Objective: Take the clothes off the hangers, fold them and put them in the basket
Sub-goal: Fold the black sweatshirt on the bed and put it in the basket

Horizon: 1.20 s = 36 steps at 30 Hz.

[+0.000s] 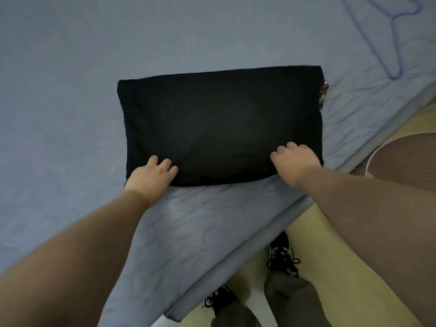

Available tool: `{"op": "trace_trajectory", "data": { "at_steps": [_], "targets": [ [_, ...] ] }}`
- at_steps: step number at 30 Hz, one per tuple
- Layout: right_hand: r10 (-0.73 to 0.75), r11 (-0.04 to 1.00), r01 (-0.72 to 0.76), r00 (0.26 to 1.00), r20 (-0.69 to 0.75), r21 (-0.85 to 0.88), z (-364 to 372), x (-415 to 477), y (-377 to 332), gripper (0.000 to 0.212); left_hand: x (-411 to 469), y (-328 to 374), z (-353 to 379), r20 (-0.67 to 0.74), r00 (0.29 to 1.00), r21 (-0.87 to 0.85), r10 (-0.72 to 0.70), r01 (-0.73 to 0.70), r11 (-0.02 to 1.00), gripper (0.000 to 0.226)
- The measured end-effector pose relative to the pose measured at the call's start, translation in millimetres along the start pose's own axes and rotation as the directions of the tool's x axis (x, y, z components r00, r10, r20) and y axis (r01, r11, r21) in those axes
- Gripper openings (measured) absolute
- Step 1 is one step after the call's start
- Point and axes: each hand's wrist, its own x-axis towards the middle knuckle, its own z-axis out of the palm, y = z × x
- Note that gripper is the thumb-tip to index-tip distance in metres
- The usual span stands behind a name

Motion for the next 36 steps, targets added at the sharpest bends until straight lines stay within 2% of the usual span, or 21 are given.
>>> {"op": "trace_trajectory", "data": {
  "at_steps": [3, 9, 15, 19, 21, 23, 25, 26, 27, 29, 30, 32, 34, 36],
  "targets": [
    [-0.015, 1.000, 0.014, 0.997, 0.081, 0.016, 26, -19, -15, 0.027, -19, 20, 28, 0.064, 0.997, -0.072, -0.048, 0.053, 0.996, 0.057],
    [-0.054, 0.999, 0.052, 0.989, 0.138, 0.014, 35, -54, -22, 0.028, -58, 30, 25, 0.110, 0.992, -0.090, -0.058, 0.068, 0.994, 0.061],
    [-0.110, 0.992, 0.090, 0.963, 0.244, 0.089, 36, -61, -29, 0.044, -65, 33, 25, 0.224, 0.974, -0.123, -0.033, 0.062, 0.990, 0.067],
    [-0.171, 0.973, 0.108, 0.933, 0.318, 0.204, 47, -57, -28, 0.048, -59, 46, 28, 0.360, 0.930, -0.155, -0.069, 0.133, 0.979, 0.070],
    [-0.188, 0.951, 0.087, 0.924, 0.333, 0.297, 51, -57, -25, 0.043, -52, 53, 23, 0.438, 0.895, -0.138, -0.081, 0.156, 0.978, 0.070],
    [-0.172, 0.911, 0.029, 0.933, 0.315, 0.412, 52, -57, -20, 0.033, -44, 62, 9, 0.487, 0.868, -0.061, -0.097, 0.145, 0.988, 0.060],
    [-0.061, 0.811, -0.092, 0.969, 0.239, 0.578, 52, -57, -11, 0.020, -29, 72, -18, 0.459, 0.878, -0.004, -0.136, 0.155, 0.988, 0.035],
    [0.049, 0.746, -0.153, 0.983, 0.176, 0.648, 51, -57, -6, 0.016, -20, 77, -35, 0.419, 0.895, -0.005, -0.152, 0.170, 0.985, 0.026],
    [0.182, 0.695, -0.203, 0.978, 0.105, 0.690, 51, -57, -1, 0.015, -9, 83, -53, 0.363, 0.918, -0.021, -0.156, 0.176, 0.984, 0.023],
    [0.430, 0.617, -0.333, 0.901, 0.048, 0.713, 55, -57, 14, 0.025, 23, 104, -96, 0.220, 0.968, -0.052, -0.117, 0.131, 0.990, 0.021],
    [0.520, 0.561, -0.406, 0.851, 0.075, 0.721, 58, -57, 20, 0.034, 38, 115, -116, 0.151, 0.985, -0.062, -0.079, 0.089, 0.994, 0.022],
    [0.620, 0.393, -0.544, 0.752, 0.224, 0.741, 66, -57, 39, 0.051, 73, 146, -156, 0.047, 0.999, -0.071, 0.007, -0.004, 0.997, 0.031],
    [0.575, 0.144, -0.598, 0.699, 0.425, 0.788, 75, -54, 54, 0.062, 101, 175, -187, -0.014, 0.997, -0.066, 0.079, -0.079, 0.995, 0.046],
    [0.432, -0.143, -0.559, 0.707, 0.560, 0.816, 88, -52, 68, 0.067, 128, 208, -214, -0.078, 0.984, -0.033, 0.159, -0.162, 0.986, 0.058]
  ]
}}
